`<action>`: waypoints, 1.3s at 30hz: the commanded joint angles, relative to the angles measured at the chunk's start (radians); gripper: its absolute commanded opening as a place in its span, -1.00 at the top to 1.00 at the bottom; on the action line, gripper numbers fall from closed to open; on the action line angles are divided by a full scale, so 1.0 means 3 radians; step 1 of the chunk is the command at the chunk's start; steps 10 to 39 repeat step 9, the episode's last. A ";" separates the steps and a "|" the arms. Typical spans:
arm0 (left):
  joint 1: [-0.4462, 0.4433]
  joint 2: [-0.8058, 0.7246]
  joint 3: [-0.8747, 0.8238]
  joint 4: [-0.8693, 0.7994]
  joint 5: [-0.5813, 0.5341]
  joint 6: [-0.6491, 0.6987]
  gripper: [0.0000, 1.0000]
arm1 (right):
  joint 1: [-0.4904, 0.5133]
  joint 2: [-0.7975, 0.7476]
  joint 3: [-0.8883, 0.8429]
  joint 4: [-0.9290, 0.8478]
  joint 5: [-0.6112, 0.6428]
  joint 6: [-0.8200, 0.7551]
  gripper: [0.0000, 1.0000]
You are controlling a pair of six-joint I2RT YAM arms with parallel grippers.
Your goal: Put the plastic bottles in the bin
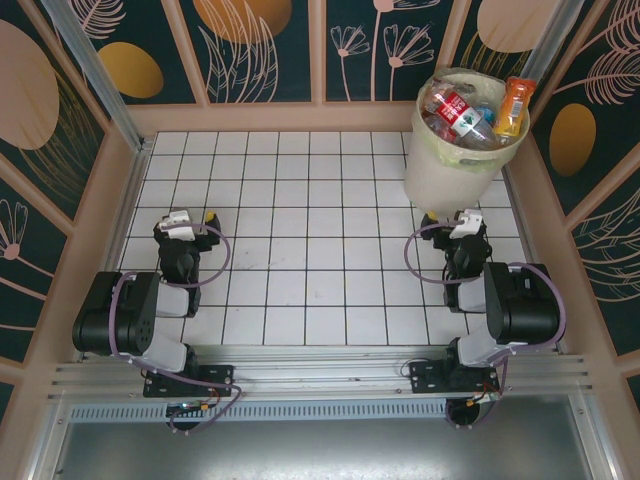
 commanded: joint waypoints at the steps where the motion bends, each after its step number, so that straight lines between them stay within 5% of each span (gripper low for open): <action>1: 0.0021 0.0000 0.0035 0.0009 0.0045 0.0019 -0.97 | -0.0009 0.0023 0.0023 0.0004 0.0028 0.0058 -0.98; 39: 0.0024 -0.0001 0.0032 0.0008 0.0045 0.0019 -0.97 | -0.0010 0.0022 0.0021 0.0004 0.0028 0.0056 -0.98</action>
